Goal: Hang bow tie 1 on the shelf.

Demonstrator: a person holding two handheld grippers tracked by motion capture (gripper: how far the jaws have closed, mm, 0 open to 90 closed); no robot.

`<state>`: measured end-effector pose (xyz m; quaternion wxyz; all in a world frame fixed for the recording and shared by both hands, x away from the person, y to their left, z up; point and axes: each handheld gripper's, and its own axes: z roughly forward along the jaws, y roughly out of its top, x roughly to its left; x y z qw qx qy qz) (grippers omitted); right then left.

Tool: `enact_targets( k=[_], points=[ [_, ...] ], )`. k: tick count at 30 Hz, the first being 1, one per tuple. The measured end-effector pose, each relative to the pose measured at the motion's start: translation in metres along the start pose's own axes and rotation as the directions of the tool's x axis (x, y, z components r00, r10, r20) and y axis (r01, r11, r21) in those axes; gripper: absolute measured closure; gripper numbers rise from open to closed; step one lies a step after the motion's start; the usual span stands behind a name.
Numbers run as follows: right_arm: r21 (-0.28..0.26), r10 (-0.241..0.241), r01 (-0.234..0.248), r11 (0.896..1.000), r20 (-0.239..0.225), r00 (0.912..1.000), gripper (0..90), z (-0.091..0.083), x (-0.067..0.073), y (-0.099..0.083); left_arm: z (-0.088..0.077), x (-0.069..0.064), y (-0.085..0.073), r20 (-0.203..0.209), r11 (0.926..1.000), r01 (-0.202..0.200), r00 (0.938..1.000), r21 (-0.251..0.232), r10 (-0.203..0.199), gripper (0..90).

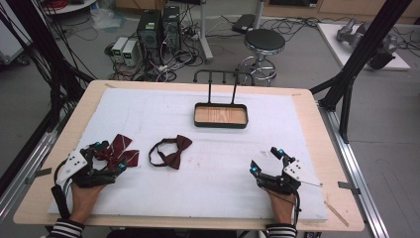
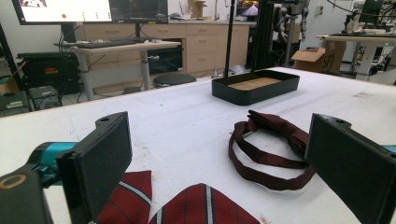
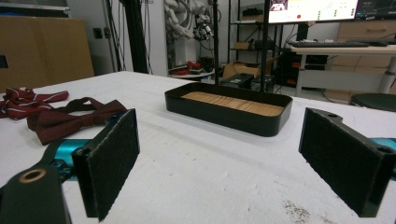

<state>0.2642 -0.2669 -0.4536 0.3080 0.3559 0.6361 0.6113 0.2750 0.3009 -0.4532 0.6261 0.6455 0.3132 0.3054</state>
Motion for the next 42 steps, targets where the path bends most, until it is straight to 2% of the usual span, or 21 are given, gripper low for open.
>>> enact_targets(
  k=[6, 23, 25, 29, 34, 42],
  points=[
    [0.0, -0.004, 0.004, 1.0, 0.0, 1.0, 11.5, 0.0, 0.0, 0.0, 0.001, -0.001, 0.0, 0.001, 0.9999, -0.011, 0.9999, 0.007, 0.011, 7.8],
    [0.004, -0.004, 0.004, 1.0, 0.003, 1.0, 11.6, 0.001, 0.0, 0.0, 0.002, -0.001, 0.001, 0.002, 0.9997, -0.008, 1.0, 0.021, 0.008, 7.8],
    [0.004, -0.003, 0.003, 1.0, 0.003, 1.0, 11.5, 0.001, 0.0, 0.0, 0.002, 0.0, 0.004, 0.009, 0.9991, -0.017, 0.9998, 0.039, 0.017, 7.8],
    [0.005, -0.004, 0.004, 1.0, 0.003, 1.0, 11.5, 0.001, 0.0, 0.0, 0.001, 0.003, 0.01, 0.017, 0.9989, -0.011, 0.9998, 0.045, 0.01, 7.8],
    [0.004, -0.004, 0.004, 1.0, 0.003, 1.0, 11.5, 0.001, 0.0, 0.0, 0.0, 0.003, 0.018, 0.023, 0.9975, -0.029, 0.9994, 0.065, 0.027, 7.8],
    [0.005, -0.003, 0.003, 1.0, 0.002, 1.0, 11.5, 0.001, 0.0, 0.0, -0.007, 0.011, 0.034, 0.05, 0.9903, -0.052, 0.9977, 0.129, 0.045, 7.8]
  ],
)
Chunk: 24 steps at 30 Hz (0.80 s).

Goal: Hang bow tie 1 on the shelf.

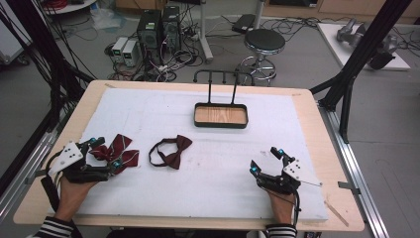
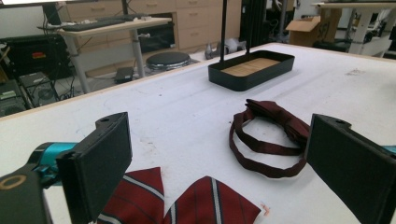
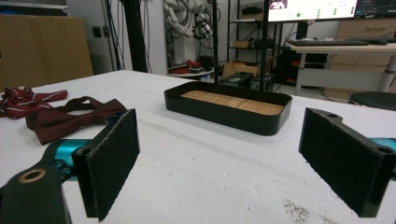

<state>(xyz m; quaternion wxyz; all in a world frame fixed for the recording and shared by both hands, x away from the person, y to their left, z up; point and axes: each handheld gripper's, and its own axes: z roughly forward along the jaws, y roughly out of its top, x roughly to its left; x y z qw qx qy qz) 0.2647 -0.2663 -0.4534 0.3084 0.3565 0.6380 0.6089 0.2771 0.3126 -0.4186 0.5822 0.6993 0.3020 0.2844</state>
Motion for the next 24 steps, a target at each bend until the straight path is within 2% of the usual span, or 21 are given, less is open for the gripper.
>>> enact_targets(
  k=[7, 9, 18, 20, 22, 24],
  points=[
    [0.0, -0.002, 0.002, 1.0, 0.002, 1.0, 11.5, 0.0, 0.0, 0.0, -0.006, 0.007, 0.011, 0.023, 0.9983, -0.018, 0.9996, 0.056, 0.017, 7.8],
    [0.0, -0.001, 0.001, 1.0, 0.001, 1.0, 11.5, 0.0, 0.0, 0.0, -0.008, 0.01, 0.014, 0.033, 0.9954, -0.025, 0.9992, 0.092, 0.022, 7.8],
    [0.0, 0.0, 0.0, 1.0, 0.001, 1.0, 11.5, 0.0, 0.0, 0.0, -0.015, 0.02, 0.023, 0.044, 0.9883, -0.037, 0.9986, 0.148, 0.031, 7.9],
    [-0.001, 0.003, -0.003, 1.0, 0.006, 1.0, 11.5, 0.0, 0.0, 0.0, -0.016, 0.026, 0.026, 0.064, 0.9833, -0.043, 0.9974, 0.177, 0.032, 8.1],
    [-0.002, 0.001, -0.001, 1.0, 0.006, 1.0, 11.5, 0.0, 0.0, 0.0, -0.017, 0.028, 0.026, 0.064, 0.9816, -0.044, 0.9974, 0.186, 0.033, 8.1],
    [-0.002, -0.002, 0.002, 1.0, 0.004, 1.0, 11.5, 0.0, 0.0, 0.0, -0.018, 0.033, 0.027, 0.061, 0.9768, -0.052, 0.9973, 0.208, 0.04, 8.1]
  ],
)
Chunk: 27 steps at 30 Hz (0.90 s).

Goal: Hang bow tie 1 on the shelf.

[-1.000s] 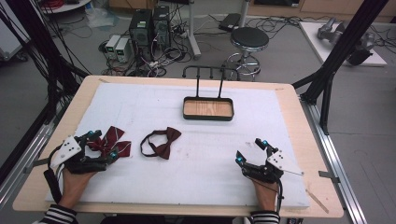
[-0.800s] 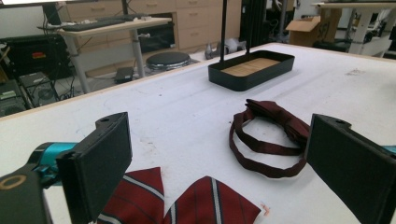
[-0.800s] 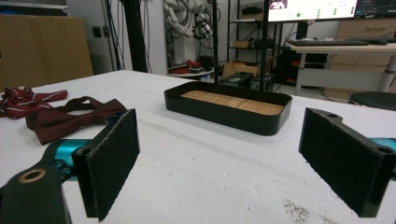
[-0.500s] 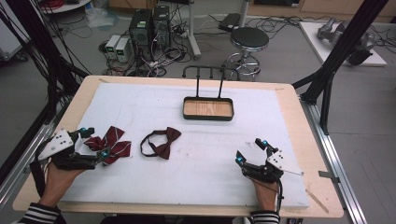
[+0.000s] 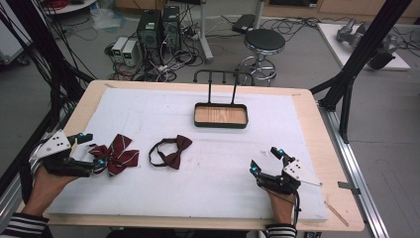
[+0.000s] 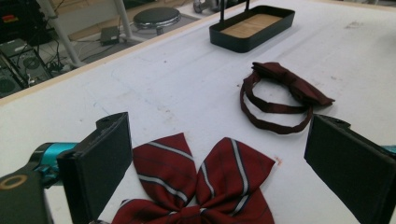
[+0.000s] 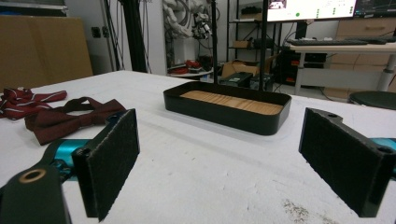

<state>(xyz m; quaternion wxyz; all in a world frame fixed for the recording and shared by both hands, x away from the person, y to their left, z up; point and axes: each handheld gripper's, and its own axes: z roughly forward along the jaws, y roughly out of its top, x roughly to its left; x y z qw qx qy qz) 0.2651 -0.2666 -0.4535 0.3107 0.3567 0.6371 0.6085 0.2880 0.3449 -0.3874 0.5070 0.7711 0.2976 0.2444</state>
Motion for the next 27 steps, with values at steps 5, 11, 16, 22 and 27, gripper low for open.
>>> enact_targets(
  k=[5, 11, 16, 22, 27],
  points=[
    [0.0, 0.0, 0.0, 1.0, 0.0, 1.0, 11.5, 0.0, 0.0, 0.0, 0.001, 0.006, 0.0, 0.008, 0.9993, -0.012, 0.9999, 0.036, 0.011, 8.3],
    [0.001, 0.002, -0.002, 1.0, 0.003, 1.0, 11.5, 0.0, 0.0, 0.0, 0.007, 0.016, -0.002, 0.027, 0.9948, -0.043, 0.9988, 0.092, 0.041, 9.4],
    [-0.001, -0.002, 0.002, 1.0, 0.002, 1.0, 11.5, 0.0, 0.0, 0.0, 0.011, 0.023, -0.001, 0.039, 0.9876, -0.06, 0.9977, 0.145, 0.055, 13.6],
    [0.001, 0.005, -0.005, 1.0, 0.006, 1.0, 11.6, 0.0, 0.0, 0.0, 0.014, 0.027, 0.0, 0.06, 0.982, -0.068, 0.9965, 0.176, 0.058, 14.5],
    [0.002, 0.005, -0.005, 1.0, 0.005, 1.0, 11.5, 0.0, 0.0, 0.0, 0.016, 0.032, 0.0, 0.076, 0.9755, -0.078, 0.9951, 0.206, 0.064, 16.0]
  ],
)
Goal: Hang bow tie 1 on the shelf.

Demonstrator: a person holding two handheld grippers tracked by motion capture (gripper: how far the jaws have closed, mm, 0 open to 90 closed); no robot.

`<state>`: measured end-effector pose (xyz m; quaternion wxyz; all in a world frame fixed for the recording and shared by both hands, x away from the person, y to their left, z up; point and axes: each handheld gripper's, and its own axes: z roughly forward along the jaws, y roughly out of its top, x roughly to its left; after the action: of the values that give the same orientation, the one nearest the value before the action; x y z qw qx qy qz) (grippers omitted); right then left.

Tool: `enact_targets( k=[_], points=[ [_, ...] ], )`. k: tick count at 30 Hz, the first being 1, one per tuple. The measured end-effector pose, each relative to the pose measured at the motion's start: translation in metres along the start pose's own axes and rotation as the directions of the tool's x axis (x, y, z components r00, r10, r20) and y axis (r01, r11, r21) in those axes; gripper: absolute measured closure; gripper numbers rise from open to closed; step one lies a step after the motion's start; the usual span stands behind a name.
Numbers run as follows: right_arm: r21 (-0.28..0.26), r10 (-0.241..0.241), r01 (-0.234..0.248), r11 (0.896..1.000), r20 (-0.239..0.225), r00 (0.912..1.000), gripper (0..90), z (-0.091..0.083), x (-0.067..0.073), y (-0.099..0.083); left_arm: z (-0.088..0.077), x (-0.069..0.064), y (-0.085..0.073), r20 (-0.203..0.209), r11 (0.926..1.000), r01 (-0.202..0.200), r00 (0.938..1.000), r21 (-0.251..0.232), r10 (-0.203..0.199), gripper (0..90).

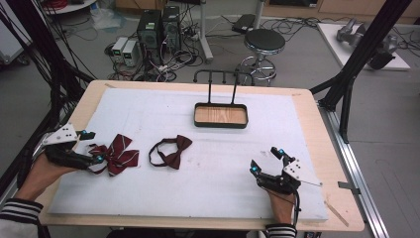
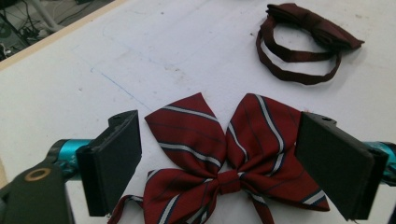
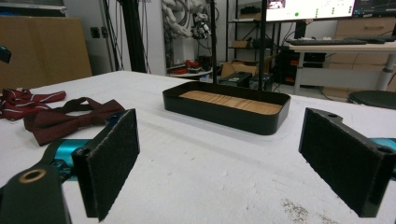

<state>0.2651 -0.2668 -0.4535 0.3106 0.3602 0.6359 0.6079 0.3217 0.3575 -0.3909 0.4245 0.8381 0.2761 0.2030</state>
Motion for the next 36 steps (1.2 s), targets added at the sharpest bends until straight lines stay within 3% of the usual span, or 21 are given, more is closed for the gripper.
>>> enact_targets(
  k=[2, 5, 14, 18, 29, 34, 35, 36],
  points=[
    [0.0, 0.004, -0.004, 1.0, 0.001, 1.0, 11.5, 0.0, 0.0, 0.0, 0.001, 0.003, 0.001, 0.017, 0.9998, -0.009, 0.9998, 0.02, 0.009, 20.1],
    [0.0, 0.002, -0.002, 1.0, 0.003, 1.0, 11.5, 0.0, 0.0, 0.0, 0.003, 0.006, 0.001, 0.022, 0.9992, -0.007, 0.9997, 0.039, 0.006, 20.8],
    [0.001, 0.01, -0.01, 1.0, 0.005, 0.9999, 11.5, 0.0, 0.0, 0.0, 0.011, 0.012, 0.0, 0.042, 0.9901, -0.053, 0.998, 0.13, 0.048, 21.5],
    [0.0, 0.007, -0.007, 1.0, 0.007, 1.0, 11.5, 0.0, 0.0, 0.0, 0.017, 0.016, -0.002, 0.069, 0.9823, -0.075, 0.9956, 0.172, 0.064, 22.5],
    [0.001, 0.002, -0.002, 1.0, 0.006, 1.0, 11.5, 0.0, 0.0, 0.0, 0.027, 0.014, -0.005, 0.092, 0.9581, -0.132, 0.9895, 0.254, 0.112, 27.6],
    [0.001, 0.0, 0.0, 1.0, 0.007, 1.0, 11.5, 0.0, 0.0, 0.0, 0.029, 0.014, -0.006, 0.093, 0.9536, -0.136, 0.9891, 0.269, 0.114, 30.6],
    [0.001, -0.001, 0.001, 1.0, 0.006, 1.0, 11.5, 0.0, 0.0, 0.0, 0.03, 0.015, -0.006, 0.095, 0.9473, -0.151, 0.987, 0.283, 0.129, 32.4],
    [0.001, -0.001, 0.001, 1.0, 0.006, 1.0, 11.5, 0.0, 0.0, 0.0, 0.031, 0.014, -0.006, 0.094, 0.9502, -0.143, 0.9881, 0.277, 0.122, 33.4]
  ],
)
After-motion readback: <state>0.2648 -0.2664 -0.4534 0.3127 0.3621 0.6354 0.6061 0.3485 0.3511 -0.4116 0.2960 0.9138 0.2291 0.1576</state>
